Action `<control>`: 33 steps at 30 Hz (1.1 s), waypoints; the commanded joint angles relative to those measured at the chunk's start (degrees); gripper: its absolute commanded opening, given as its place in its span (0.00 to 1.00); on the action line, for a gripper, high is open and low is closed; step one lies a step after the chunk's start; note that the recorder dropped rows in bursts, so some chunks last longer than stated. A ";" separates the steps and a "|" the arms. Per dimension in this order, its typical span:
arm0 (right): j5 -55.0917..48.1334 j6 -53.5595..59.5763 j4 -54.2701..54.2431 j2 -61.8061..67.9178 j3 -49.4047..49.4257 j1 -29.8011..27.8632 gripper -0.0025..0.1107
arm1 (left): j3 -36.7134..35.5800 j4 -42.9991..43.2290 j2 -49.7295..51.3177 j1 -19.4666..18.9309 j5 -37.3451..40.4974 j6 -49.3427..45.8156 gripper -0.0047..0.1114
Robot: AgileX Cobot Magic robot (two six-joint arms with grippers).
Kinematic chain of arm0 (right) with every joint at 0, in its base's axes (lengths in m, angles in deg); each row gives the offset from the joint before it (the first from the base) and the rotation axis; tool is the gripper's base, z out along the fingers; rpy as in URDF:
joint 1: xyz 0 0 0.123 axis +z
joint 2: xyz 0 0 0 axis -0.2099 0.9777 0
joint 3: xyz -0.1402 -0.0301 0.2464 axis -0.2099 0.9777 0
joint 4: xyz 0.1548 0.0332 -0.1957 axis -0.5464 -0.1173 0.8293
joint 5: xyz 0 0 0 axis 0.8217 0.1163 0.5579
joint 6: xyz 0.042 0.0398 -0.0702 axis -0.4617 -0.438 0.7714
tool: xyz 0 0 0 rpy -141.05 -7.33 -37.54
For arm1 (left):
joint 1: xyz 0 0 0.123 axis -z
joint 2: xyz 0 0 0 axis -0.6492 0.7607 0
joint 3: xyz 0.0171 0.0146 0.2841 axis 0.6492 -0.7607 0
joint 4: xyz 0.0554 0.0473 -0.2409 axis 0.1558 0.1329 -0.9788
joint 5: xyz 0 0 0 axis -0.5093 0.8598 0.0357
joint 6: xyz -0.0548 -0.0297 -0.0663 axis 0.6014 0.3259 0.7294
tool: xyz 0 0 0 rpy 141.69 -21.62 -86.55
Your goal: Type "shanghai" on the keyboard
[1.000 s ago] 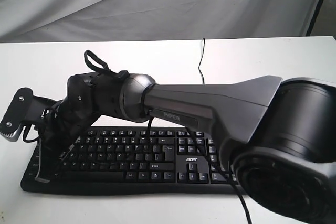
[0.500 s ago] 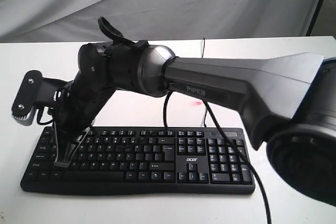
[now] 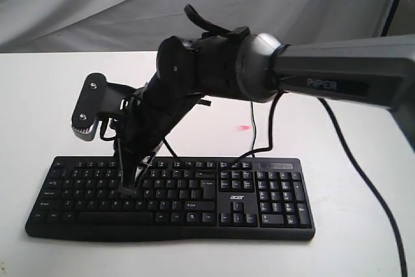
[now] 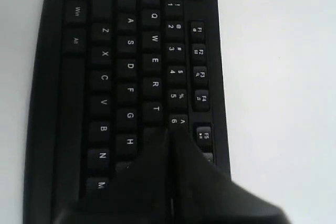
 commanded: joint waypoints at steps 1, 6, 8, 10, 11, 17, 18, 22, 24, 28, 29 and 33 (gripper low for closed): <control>1.44 6.29 -7.00 -2.38 4.56 -2.25 0.02 | -0.29 -0.04 -0.29 -0.14 -0.60 0.09 0.05; 2.79 10.64 -11.32 -2.38 8.45 -3.56 0.02 | -0.29 -0.04 -0.29 -0.14 -0.60 0.09 0.05; 3.69 11.19 -11.73 -2.38 9.49 -3.57 0.02 | -0.29 -0.04 -0.29 -0.14 -0.60 0.09 0.05; 4.92 12.31 -12.67 -2.38 10.39 -3.47 0.02 | -0.29 -0.04 -0.29 -0.14 -0.60 0.09 0.05; 5.19 13.31 -13.17 -2.38 10.57 -3.47 0.02 | -0.29 -0.04 -0.29 -0.14 -0.60 0.09 0.05; 5.36 19.05 -18.59 -1.98 11.56 -3.47 0.02 | -0.29 -0.04 -0.29 -0.14 -0.60 0.09 0.05; 5.36 19.64 -19.03 -1.63 11.56 -3.47 0.02 | -0.29 -0.04 -0.29 -0.14 -0.60 0.09 0.05; 6.40 20.10 -19.33 -0.07 11.56 -3.47 0.02 | -0.29 -0.04 -0.29 -0.14 -0.60 0.09 0.05; 6.81 20.10 -19.31 0.03 11.56 -3.47 0.02 | -0.29 -0.04 -0.29 -0.14 -0.60 0.09 0.05; 7.22 20.10 -19.31 0.03 11.56 -3.59 0.02 | -0.29 -0.04 -0.29 -0.14 -0.60 0.09 0.05; 7.22 20.10 -19.31 0.03 11.56 -3.59 0.02 | -0.29 -0.04 -0.29 -0.14 -0.60 0.09 0.05; 7.59 20.10 -19.31 0.03 11.56 -3.70 0.02 | -0.29 -0.04 -0.29 -0.14 -0.60 0.09 0.05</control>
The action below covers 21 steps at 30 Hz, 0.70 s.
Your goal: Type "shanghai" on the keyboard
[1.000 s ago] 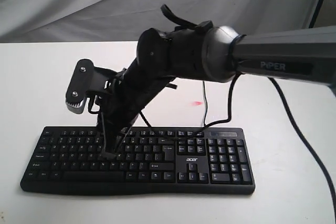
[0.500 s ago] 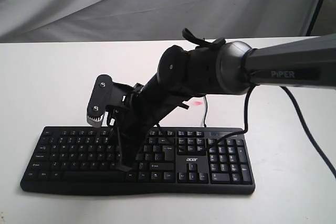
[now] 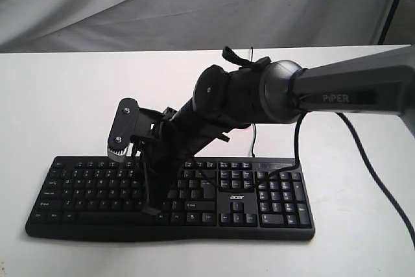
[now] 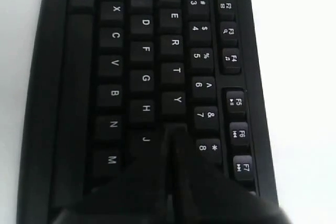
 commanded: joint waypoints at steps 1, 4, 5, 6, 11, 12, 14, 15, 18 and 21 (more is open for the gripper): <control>0.66 0.27 -0.38 -0.04 0.34 -0.63 0.02 | -0.29 -0.04 -0.29 -0.14 -0.60 0.09 0.05; 0.83 0.27 -1.14 0.38 0.34 -0.63 0.02 | -0.29 -0.04 -0.29 -0.14 -0.60 0.09 0.05; 1.12 0.27 -1.31 0.38 0.34 -0.63 0.02 | -0.29 -0.04 -0.29 -0.14 -0.60 0.09 0.05; 1.22 0.27 -1.45 0.38 0.34 -0.63 0.02 | -0.29 -0.04 -0.29 -0.14 -0.60 0.09 0.05; 1.21 0.27 -1.45 0.96 0.34 -0.63 0.02 | -0.29 -0.04 -0.29 -0.14 -0.60 0.09 0.05; 1.34 0.27 -1.57 1.08 0.34 -0.63 0.02 | -0.29 -0.04 -0.29 -0.14 -0.60 0.09 0.05; 1.34 0.39 -1.57 1.24 0.34 -0.63 0.02 | -0.29 -0.04 -0.29 -0.14 -0.60 0.09 0.05; 1.34 0.52 -1.57 1.24 0.34 -0.63 0.02 | -0.29 -0.04 -0.29 -0.14 -0.60 0.09 0.05; 1.34 0.52 -1.57 1.24 0.34 -0.73 0.02 | -0.29 -0.04 -0.29 -0.14 -0.60 0.09 0.05; 1.34 0.52 -1.18 1.24 0.34 -0.76 0.02 | -0.29 -0.04 -0.29 -0.14 -0.60 0.09 0.05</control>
